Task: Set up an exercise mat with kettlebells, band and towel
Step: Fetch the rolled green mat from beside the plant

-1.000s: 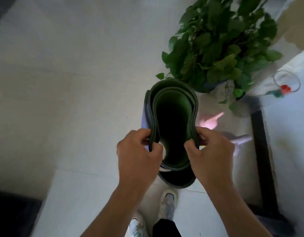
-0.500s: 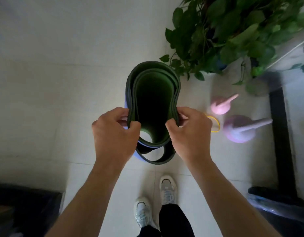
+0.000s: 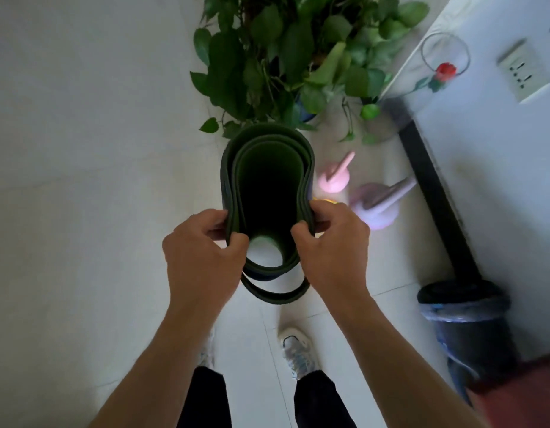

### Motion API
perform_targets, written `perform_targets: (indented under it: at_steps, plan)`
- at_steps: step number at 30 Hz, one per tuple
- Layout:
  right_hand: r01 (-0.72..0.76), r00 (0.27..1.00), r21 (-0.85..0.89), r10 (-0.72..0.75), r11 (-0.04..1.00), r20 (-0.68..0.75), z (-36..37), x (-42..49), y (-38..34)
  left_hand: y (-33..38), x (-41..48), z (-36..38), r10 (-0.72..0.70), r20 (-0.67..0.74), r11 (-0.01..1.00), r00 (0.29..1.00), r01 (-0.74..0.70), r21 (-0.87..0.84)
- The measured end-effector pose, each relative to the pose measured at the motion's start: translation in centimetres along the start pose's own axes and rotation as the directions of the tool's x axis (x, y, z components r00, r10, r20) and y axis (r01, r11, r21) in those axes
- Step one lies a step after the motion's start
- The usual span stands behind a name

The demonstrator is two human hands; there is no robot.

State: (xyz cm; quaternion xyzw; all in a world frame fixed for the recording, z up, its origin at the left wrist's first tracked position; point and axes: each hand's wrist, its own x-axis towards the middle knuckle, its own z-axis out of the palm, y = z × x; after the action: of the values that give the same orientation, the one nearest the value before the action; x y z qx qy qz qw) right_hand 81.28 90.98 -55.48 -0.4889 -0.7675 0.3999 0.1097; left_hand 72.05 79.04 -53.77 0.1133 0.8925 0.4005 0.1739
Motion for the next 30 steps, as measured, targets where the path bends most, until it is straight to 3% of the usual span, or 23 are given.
perform_targets:
  at_steps: [7,15,24,30]
  plan:
    - [-0.206,0.938,0.073,0.218,0.976,-0.269,1.4,0.0,-1.4,-0.6,4.8,0.2,0.184,0.22,0.983,0.958,-0.186,-0.013]
    - [-0.331,0.746,0.287,0.435,0.899,-0.504,2.0,-4.3,1.1,-0.5,4.0,1.7,0.318,0.402,0.947,0.859,-0.302,-0.105]
    - [-0.349,0.493,0.529,0.631,0.774,-0.599,-0.4,-12.5,5.5,1.1,-2.2,4.1,0.488,0.626,0.834,0.608,-0.536,-0.129]
    - [-0.26,0.394,0.595,0.646,0.76,-0.654,-4.1,-16.4,8.7,3.0,-7.3,8.3,0.536,0.702,0.785,0.469,-0.583,-0.21]
